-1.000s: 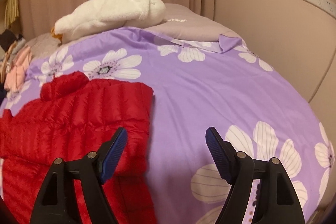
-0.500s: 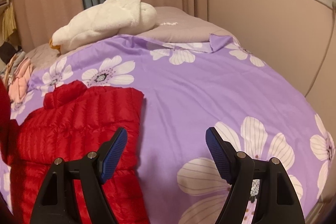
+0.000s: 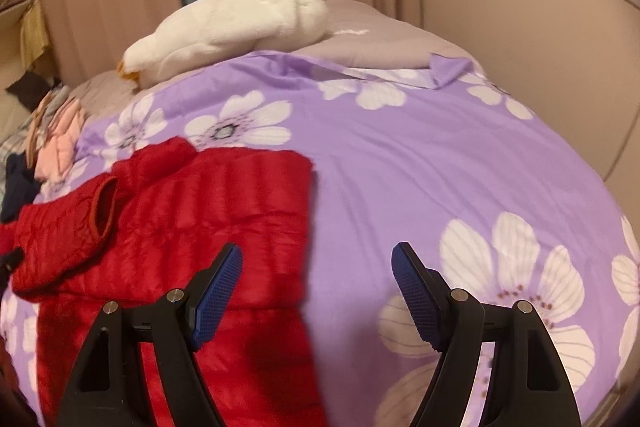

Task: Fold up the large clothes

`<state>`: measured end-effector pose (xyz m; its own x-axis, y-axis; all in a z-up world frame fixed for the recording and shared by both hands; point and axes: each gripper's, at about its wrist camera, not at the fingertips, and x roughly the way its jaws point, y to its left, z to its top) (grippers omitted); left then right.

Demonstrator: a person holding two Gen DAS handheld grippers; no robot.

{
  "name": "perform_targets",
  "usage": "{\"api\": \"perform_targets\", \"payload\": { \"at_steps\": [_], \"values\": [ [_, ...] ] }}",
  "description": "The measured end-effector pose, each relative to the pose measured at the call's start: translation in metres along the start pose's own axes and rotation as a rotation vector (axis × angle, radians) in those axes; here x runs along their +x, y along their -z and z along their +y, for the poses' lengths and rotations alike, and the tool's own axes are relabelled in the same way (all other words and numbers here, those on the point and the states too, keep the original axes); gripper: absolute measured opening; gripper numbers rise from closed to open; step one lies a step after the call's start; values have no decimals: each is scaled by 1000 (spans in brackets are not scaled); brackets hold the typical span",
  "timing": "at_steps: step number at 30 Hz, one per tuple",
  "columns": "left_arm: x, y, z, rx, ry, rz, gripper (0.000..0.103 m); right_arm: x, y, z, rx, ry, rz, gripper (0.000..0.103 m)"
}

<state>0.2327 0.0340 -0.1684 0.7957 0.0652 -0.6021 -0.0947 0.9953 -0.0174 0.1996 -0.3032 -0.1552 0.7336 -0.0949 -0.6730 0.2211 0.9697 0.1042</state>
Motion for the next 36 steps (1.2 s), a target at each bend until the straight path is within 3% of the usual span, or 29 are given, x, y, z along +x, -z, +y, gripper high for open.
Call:
{"api": "perform_targets", "payload": {
  "at_steps": [7,9,13,19,23,28,30,31,32,33,36],
  "values": [
    [13,18,56,-113,-115,60,61,11,-3,62,-94,-127,30,77],
    [18,25,65,-108,-149,71,56,14,-2,80,-126,-151,35,77],
    [26,33,85,-153,-124,99,55,22,1,105,-122,-237,70,77],
    [27,36,108,-216,-132,110,39,37,-2,147,-166,-281,86,83],
    [26,37,120,-229,-134,102,39,49,-2,165,-174,-302,104,88],
    [24,37,131,-251,-122,84,39,76,-3,177,-117,-341,197,89],
    [23,37,135,-258,-127,77,39,78,-3,180,-98,-376,185,88],
    [23,37,138,-263,-133,76,39,78,-4,183,-100,-374,165,83],
    [23,38,141,-269,-142,78,39,77,-4,185,-103,-370,141,61],
    [23,39,143,-271,-148,79,39,75,-5,188,-114,-368,119,28],
    [24,40,148,-272,-162,82,39,73,-7,192,-132,-317,96,17]
  ]
}}
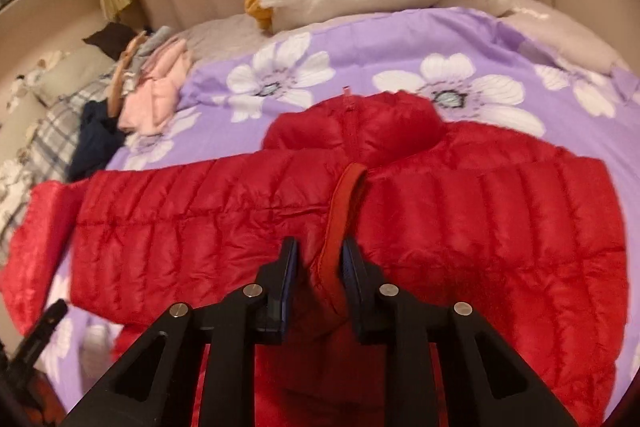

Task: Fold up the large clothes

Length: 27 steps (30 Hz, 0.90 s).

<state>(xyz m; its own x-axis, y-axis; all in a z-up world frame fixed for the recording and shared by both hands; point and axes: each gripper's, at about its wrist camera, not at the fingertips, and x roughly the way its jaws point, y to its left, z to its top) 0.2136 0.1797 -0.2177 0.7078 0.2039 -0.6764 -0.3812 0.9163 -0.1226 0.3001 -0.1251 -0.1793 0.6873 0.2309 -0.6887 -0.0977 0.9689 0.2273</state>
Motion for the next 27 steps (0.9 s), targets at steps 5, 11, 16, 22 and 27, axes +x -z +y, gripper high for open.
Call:
{"api": "perform_targets", "payload": {
  "at_steps": [5,11,16,22,27],
  "values": [
    [0,-1,0,-8,9,3,39,-13,-1,-6,3,14,-45,11],
    [-6,-2,-22,39,48,-7,39,-37,-6,-23,-4,76,-104,8],
    [-14,-1,-49,83,94,-22,39,-67,-9,-61,57,116,-148,7],
    [-14,2,-85,134,133,-10,40,-93,-6,-115,126,216,-169,7],
    [-3,10,-107,164,142,40,40,-85,5,-151,188,330,-87,7]
  ]
}}
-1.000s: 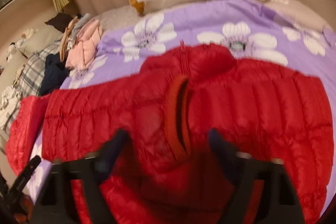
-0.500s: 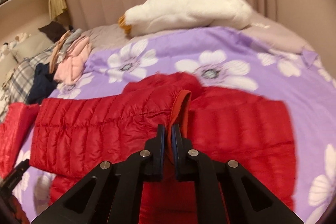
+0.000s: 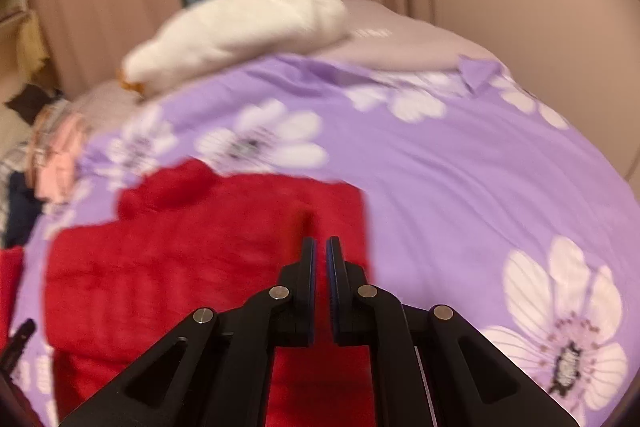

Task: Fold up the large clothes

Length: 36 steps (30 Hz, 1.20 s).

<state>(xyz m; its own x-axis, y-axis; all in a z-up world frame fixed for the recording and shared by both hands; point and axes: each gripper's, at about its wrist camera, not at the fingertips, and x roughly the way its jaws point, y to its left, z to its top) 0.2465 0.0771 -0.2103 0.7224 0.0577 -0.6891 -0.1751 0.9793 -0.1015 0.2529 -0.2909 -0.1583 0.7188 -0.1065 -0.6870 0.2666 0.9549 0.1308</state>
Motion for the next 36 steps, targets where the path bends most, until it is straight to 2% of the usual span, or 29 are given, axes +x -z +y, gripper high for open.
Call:
{"api": "perform_targets", "payload": {
  "at_steps": [4,7,9,10,11,12,14,18,20,21,22,23,24,28,32,36],
  "values": [
    [-2,0,-7,15,-9,-18,40,-2,6,-13,-5,16,9,7],
    [-4,-7,-10,31,-8,-27,42,-11,4,-2,-62,40,-23,7],
    [-5,-14,-14,40,4,-43,53,-19,2,8,-118,26,-50,11],
    [-5,-17,-16,44,11,-58,65,-21,1,16,-153,16,-57,15],
    [-4,-21,-20,48,28,-75,78,-22,1,27,-196,1,-63,32],
    [-3,-23,-22,51,44,-84,81,-22,1,33,-216,-12,-63,56],
    [1,-31,-30,41,101,-103,92,-19,0,46,-236,-59,-77,72],
    [23,-41,-46,9,152,-86,96,-3,-1,65,-221,-140,-76,72],
    [45,-42,-51,-7,130,-38,91,10,-1,70,-199,-189,-64,71],
    [57,-40,-51,-22,106,-9,86,15,0,73,-190,-189,-51,58],
    [66,-38,-50,-37,92,18,75,21,2,74,-181,-171,-47,43],
    [75,-34,-48,-50,90,37,73,27,5,75,-186,-138,-48,23],
    [81,-30,-47,-54,96,36,73,37,8,76,-201,-102,-38,20],
    [94,-17,-57,42,69,1,73,61,23,72,-222,-104,-19,19],
    [109,-16,-44,-18,127,24,74,79,29,78,-249,-65,13,19],
    [116,-17,-51,9,99,32,75,84,33,89,-306,-9,10,18]
  ]
}}
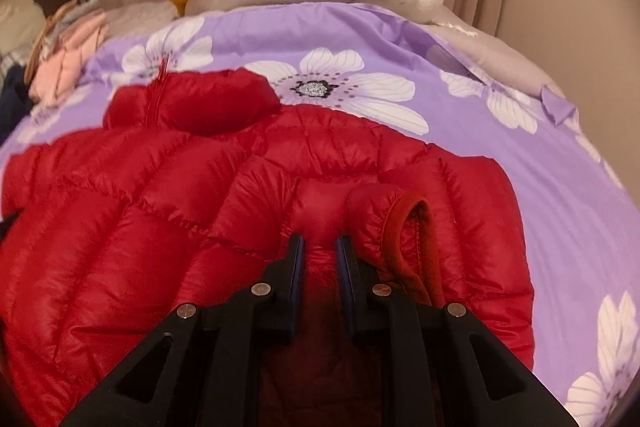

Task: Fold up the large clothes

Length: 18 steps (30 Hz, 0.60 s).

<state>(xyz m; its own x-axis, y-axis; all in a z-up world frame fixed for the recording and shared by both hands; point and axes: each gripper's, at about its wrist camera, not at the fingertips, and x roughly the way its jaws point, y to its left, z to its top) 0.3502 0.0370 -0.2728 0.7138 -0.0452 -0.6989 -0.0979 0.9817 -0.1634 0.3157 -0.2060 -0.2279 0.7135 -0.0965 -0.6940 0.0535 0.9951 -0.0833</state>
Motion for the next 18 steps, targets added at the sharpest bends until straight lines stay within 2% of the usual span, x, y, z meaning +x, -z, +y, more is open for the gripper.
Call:
{"api": "perform_targets", "payload": {
  "at_steps": [18],
  "values": [
    [1,1,-1,28,-30,6,80,1,0,-3,11,-7,2,18]
  ]
}}
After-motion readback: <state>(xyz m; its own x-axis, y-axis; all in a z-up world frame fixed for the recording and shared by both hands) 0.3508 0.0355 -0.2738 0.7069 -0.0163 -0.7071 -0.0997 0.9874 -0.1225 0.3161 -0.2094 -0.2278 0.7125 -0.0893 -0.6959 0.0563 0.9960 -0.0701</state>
